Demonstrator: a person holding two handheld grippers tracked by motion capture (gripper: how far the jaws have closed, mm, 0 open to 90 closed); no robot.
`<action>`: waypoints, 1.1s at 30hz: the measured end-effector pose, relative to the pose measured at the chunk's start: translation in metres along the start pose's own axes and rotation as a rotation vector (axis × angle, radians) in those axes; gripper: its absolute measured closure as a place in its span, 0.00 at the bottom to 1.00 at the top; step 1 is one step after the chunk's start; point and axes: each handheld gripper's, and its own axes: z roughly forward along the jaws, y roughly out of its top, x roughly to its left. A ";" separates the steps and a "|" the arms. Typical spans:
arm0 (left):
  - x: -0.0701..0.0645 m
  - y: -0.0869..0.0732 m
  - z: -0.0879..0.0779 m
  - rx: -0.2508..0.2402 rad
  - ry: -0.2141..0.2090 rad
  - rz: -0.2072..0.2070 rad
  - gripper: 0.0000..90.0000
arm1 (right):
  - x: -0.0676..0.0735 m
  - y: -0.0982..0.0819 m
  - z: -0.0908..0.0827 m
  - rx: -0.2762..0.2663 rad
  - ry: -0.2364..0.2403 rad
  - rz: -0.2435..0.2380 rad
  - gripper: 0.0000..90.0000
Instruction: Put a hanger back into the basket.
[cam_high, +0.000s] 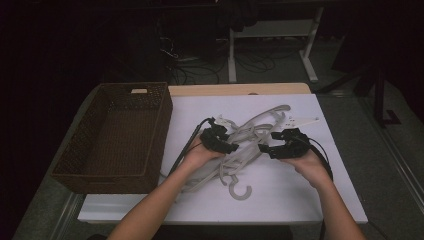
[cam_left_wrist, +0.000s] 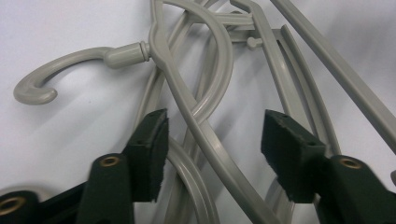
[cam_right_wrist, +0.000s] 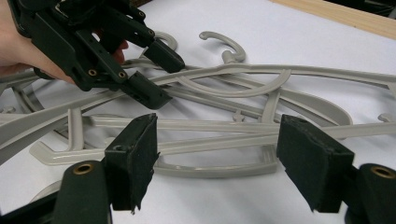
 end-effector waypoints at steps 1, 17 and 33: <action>0.000 0.001 0.001 0.006 0.010 0.013 0.52 | 0.000 0.000 0.000 -0.001 0.001 -0.001 0.32; -0.010 0.011 0.021 0.066 0.039 0.042 0.62 | -0.001 0.002 0.000 -0.012 0.010 -0.002 0.32; 0.001 0.016 0.013 0.063 0.064 -0.077 0.81 | 0.000 0.004 -0.003 -0.023 0.011 0.002 0.32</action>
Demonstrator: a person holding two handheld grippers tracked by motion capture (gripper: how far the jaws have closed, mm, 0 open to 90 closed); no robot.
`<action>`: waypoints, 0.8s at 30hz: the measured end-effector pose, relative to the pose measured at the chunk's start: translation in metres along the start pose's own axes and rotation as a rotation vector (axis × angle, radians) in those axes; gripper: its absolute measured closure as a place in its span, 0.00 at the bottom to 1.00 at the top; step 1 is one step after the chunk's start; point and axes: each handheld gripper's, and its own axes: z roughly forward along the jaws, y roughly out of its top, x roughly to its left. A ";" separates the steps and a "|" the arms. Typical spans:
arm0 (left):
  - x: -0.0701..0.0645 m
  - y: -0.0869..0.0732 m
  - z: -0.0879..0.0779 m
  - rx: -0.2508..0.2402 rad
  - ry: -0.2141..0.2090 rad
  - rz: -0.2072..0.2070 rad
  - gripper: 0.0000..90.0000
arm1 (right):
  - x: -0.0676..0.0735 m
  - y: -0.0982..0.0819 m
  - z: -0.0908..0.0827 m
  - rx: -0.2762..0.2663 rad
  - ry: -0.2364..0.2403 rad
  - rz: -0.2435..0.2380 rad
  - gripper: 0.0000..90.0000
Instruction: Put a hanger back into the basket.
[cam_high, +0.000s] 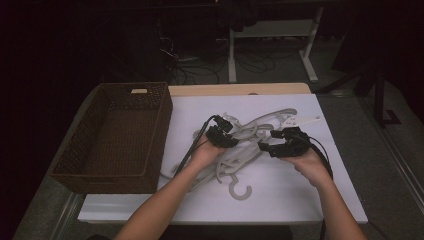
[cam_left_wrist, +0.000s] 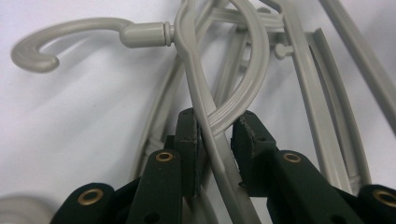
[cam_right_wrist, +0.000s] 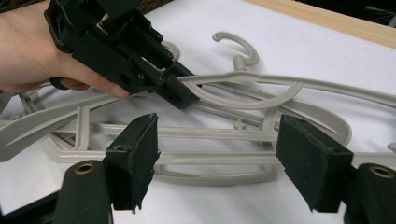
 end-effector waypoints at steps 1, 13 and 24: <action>0.000 0.000 0.000 0.000 0.000 0.000 0.81 | 0.000 0.000 0.000 0.000 0.000 0.000 0.32; 0.010 0.008 -0.031 -0.065 0.011 -0.048 0.90 | 0.001 0.002 -0.005 -0.018 0.007 0.011 0.30; 0.025 0.028 -0.084 -0.109 0.070 -0.052 0.90 | 0.011 -0.001 -0.015 -0.030 0.032 0.021 0.26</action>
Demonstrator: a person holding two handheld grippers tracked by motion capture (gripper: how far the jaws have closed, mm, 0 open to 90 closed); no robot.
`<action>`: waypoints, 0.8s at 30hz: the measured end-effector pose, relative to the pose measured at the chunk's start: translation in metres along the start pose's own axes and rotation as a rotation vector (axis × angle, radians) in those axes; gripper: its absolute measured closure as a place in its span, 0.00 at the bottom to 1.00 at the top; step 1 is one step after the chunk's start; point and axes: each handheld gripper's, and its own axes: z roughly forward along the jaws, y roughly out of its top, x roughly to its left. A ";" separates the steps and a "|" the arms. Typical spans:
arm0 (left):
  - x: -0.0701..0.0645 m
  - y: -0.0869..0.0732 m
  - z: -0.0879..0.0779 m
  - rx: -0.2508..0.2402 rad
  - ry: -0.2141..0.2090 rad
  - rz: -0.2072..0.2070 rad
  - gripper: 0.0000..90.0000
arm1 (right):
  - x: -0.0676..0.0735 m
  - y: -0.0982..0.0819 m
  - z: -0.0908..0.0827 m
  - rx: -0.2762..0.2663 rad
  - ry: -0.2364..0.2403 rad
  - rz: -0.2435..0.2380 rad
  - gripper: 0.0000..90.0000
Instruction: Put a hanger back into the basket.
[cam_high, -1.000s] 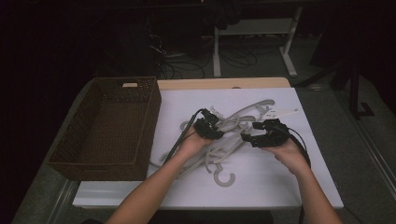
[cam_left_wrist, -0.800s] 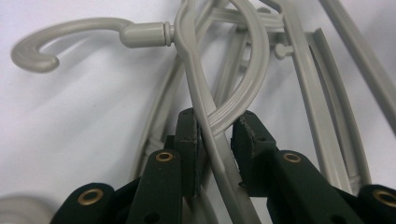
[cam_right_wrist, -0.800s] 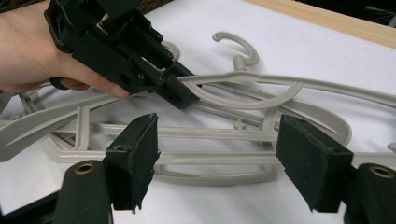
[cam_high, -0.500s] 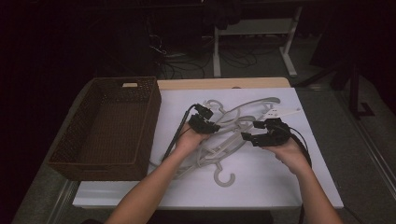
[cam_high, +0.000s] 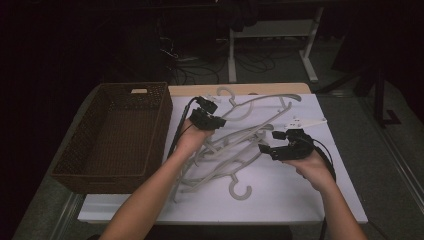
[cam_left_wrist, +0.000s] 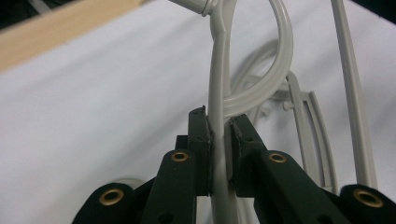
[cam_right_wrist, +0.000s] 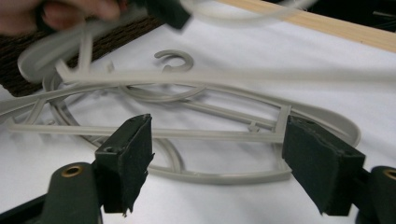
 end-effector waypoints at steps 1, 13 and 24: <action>0.000 0.000 0.000 0.000 0.000 0.000 0.90 | 0.000 0.000 0.000 0.000 0.000 0.000 0.26; 0.034 0.013 -0.085 -0.038 0.007 0.001 0.90 | 0.006 -0.011 0.006 0.035 0.016 0.005 0.21; 0.098 -0.023 -0.172 -0.061 0.124 -0.011 0.90 | 0.005 -0.012 0.010 0.050 0.007 -0.002 0.21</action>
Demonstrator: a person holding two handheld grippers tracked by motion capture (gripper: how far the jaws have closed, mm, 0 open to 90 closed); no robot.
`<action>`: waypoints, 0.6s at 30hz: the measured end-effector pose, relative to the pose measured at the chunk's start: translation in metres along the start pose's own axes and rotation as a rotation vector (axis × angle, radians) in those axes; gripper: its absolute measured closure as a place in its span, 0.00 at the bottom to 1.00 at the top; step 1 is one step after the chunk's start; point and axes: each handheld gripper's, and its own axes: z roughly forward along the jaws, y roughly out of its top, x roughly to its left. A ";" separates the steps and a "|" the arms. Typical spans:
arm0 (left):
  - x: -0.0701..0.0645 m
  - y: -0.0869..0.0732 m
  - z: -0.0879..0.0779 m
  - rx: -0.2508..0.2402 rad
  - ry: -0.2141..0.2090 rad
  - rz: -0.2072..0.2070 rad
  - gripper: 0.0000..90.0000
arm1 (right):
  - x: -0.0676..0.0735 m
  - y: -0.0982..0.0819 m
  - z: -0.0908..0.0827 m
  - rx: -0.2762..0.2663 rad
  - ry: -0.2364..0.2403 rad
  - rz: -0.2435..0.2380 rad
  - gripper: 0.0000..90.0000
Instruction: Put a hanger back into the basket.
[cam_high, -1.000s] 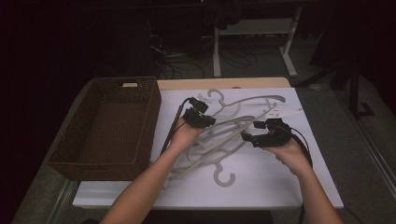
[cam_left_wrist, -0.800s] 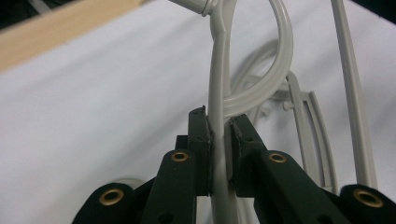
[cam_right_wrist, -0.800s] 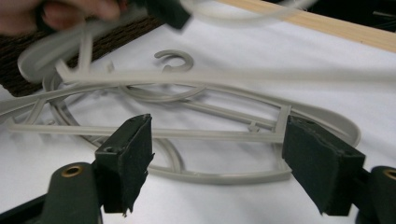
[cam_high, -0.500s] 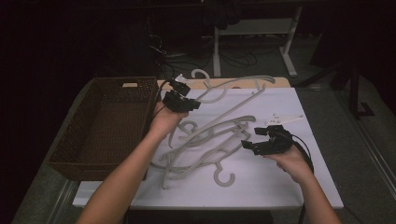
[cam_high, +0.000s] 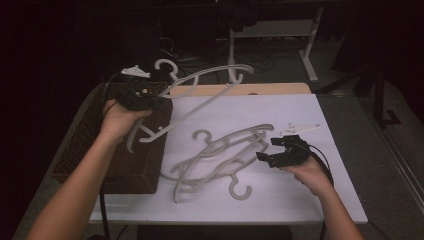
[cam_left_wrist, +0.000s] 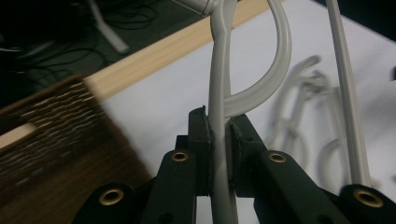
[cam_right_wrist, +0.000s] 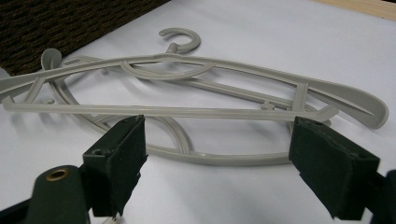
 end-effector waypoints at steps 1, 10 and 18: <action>0.000 0.000 0.000 0.000 0.000 0.000 0.90 | 0.000 0.000 0.000 0.000 0.000 0.000 0.21; 0.066 -0.050 -0.054 -0.014 0.136 -0.075 0.90 | -0.002 0.000 0.001 0.006 -0.009 0.002 0.21; 0.097 -0.093 -0.071 0.036 0.225 -0.099 0.90 | -0.003 0.000 0.002 0.009 -0.014 0.002 0.21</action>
